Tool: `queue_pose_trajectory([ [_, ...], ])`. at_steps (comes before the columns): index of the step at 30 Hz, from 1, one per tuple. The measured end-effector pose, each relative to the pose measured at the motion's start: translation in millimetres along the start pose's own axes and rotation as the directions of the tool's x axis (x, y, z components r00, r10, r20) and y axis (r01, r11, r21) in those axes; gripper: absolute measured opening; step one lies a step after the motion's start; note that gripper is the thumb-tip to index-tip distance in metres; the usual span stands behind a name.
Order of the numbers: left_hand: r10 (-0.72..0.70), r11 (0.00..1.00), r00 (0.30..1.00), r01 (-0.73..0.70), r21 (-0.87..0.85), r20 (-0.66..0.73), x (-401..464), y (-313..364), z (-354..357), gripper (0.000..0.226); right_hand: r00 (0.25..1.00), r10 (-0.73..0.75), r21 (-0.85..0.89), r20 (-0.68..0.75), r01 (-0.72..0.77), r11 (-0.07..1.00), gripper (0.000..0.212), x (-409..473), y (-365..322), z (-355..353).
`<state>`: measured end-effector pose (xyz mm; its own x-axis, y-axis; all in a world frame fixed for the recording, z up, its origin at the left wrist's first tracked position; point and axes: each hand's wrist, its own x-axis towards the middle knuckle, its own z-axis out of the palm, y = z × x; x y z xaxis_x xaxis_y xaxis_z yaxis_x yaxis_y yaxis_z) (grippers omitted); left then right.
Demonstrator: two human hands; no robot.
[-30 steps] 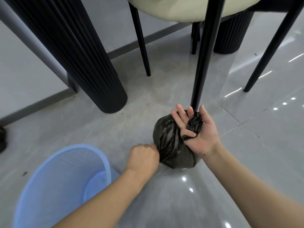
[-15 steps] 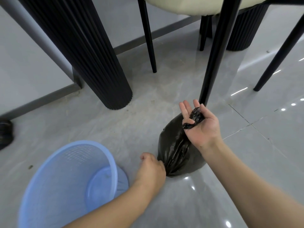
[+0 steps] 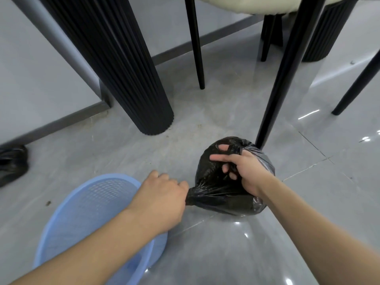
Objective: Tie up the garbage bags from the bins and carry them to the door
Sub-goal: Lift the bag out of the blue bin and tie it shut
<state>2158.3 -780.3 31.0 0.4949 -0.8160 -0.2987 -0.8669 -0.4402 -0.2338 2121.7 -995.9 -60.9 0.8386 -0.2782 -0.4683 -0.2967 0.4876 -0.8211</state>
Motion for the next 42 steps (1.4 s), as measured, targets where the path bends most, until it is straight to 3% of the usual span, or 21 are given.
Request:
queue_pose_trajectory([
  [3,-0.015,1.0,0.998,0.015,-0.013,-0.057,5.4,-16.0,-1.2,0.007,1.0,0.004,-0.16,0.014,-0.002,0.987,0.032,-1.5,5.1,1.8],
  [9,0.035,0.994,0.994,-0.046,-0.102,-0.101,14.3,-24.1,-2.0,0.007,0.995,-0.042,-0.007,0.093,0.042,0.999,0.032,-1.1,7.2,7.9],
  [14,-0.004,0.998,0.994,-0.003,-0.061,-0.109,8.3,-27.0,2.1,0.009,0.998,0.034,-0.426,0.06,-0.006,0.905,0.026,-5.0,12.8,13.5],
  [16,-0.049,0.998,0.995,0.046,-0.038,-0.083,8.9,-30.5,5.8,0.009,0.998,0.057,-0.503,0.025,-0.037,0.864,0.017,-6.4,15.5,14.2],
  [19,-0.091,0.995,0.994,0.089,-0.051,-0.056,13.7,-33.2,11.8,0.009,0.992,0.123,-0.62,0.016,-0.086,0.78,0.05,-12.2,9.9,14.7],
  [22,-0.134,0.966,0.991,0.13,-0.225,-0.002,22.2,-37.1,13.7,0.008,0.979,0.199,-0.732,0.047,-0.102,0.674,0.092,-15.6,-0.2,11.4],
  [25,-0.13,0.889,0.988,0.151,-0.432,0.079,34.2,-42.4,11.2,0.01,0.947,0.304,-0.816,0.104,-0.093,0.571,0.097,-17.1,-7.2,8.2],
  [31,-0.198,0.684,0.977,0.193,-0.704,0.075,58.9,-49.9,7.3,0.012,0.9,0.409,-0.826,0.148,-0.115,0.552,0.053,-19.6,-11.4,6.5],
  [35,-0.253,0.56,0.965,0.206,-0.802,0.071,72.6,-45.9,7.0,0.013,0.935,0.335,-0.734,0.118,-0.145,0.664,0.03,-22.1,-11.9,7.3],
  [38,-0.25,0.51,0.967,0.181,-0.841,0.056,80.7,-41.7,5.8,0.014,0.9,0.375,-0.597,0.221,-0.179,0.782,0.021,-25.3,-14.4,3.8],
  [42,-0.234,0.438,0.971,0.144,-0.887,0.043,90.2,-32.9,6.0,0.022,0.871,0.431,-0.617,0.235,-0.209,0.759,0.034,-23.4,-16.6,3.3],
])
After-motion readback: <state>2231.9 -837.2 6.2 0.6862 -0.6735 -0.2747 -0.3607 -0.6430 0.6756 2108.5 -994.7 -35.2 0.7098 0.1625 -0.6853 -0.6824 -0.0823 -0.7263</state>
